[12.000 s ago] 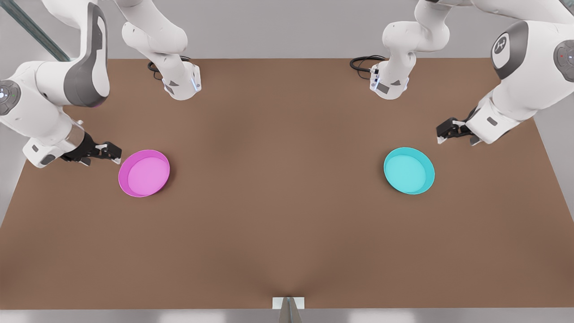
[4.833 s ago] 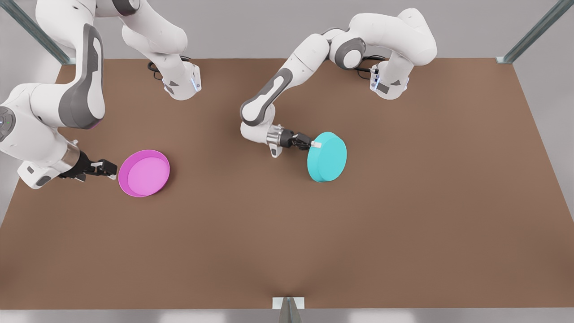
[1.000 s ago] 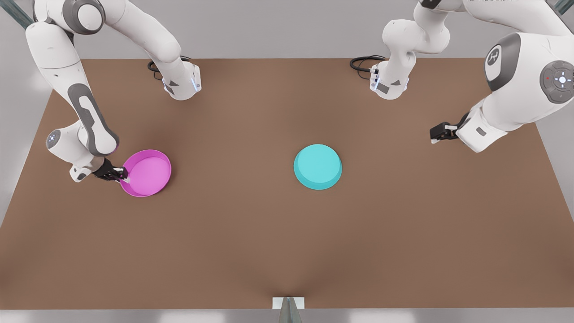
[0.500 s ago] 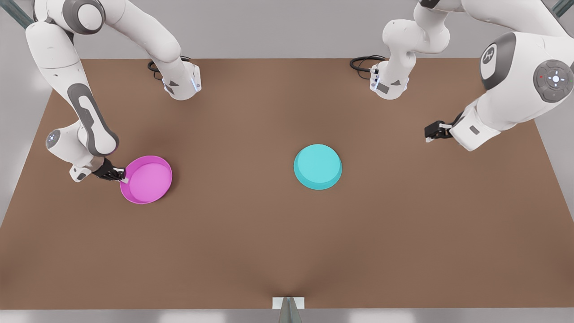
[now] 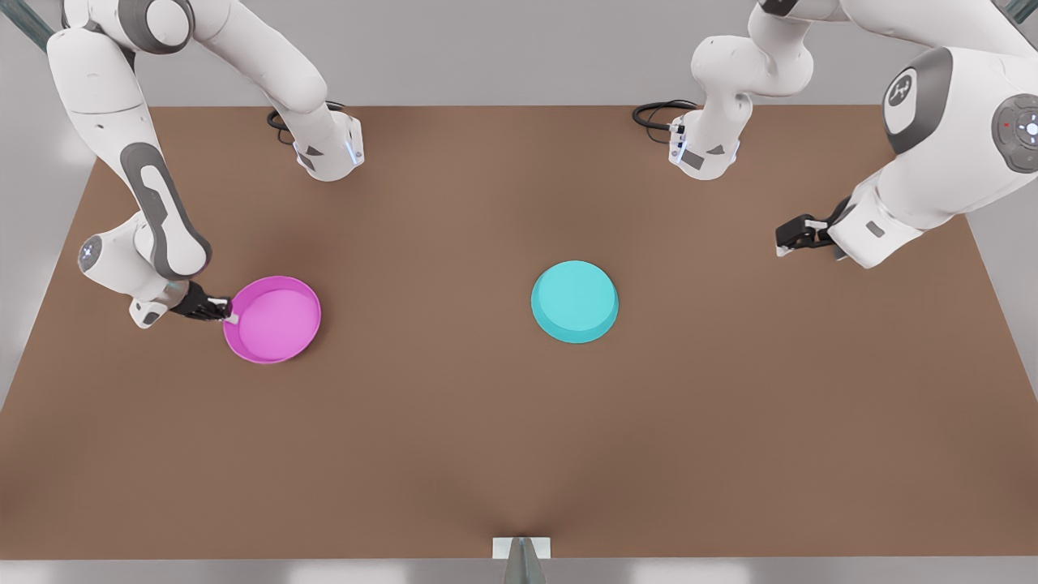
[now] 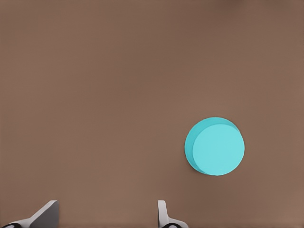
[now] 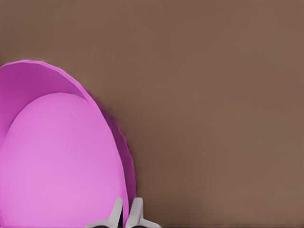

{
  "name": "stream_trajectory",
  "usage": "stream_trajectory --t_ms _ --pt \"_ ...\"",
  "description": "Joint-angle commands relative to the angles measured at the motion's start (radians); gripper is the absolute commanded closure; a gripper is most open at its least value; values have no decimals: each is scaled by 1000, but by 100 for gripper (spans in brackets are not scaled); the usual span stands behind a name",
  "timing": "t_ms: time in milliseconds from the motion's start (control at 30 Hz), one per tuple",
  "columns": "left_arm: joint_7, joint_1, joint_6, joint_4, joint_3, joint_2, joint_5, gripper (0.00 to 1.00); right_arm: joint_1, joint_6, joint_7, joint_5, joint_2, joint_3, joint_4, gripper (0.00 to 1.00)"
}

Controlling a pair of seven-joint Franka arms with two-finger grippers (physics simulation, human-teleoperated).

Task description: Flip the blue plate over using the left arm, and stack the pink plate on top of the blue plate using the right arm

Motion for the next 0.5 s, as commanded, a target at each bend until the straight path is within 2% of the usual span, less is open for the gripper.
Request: stream_trajectory --t_ms 0,33,100,167,233,267,367,467 --pt "0 -1 0 0 0 0 1 0 0 -9 6 -8 -2 -1 1 79" --pt "2 -1 0 0 0 0 1 0 -7 -27 6 -8 -8 -1 1 79" --pt "2 -1 0 0 0 0 4 0 -82 -48 7 -8 -5 73 1 79" --pt "2 -1 2 0 0 0 6 0 -92 -68 14 -6 -8 79 0 79" --pt "2 -2 2 0 0 0 8 0 -156 -88 32 -6 -6 147 0 79" --pt "2 -2 2 0 0 0 8 0 -158 -99 50 -6 -8 154 0 79" --pt "2 -4 2 0 -2 1 8 0 -253 -131 129 -6 -11 292 0 79" --pt "2 -4 2 -2 0 0 8 0 -257 -131 262 52 -17 430 -2 79"
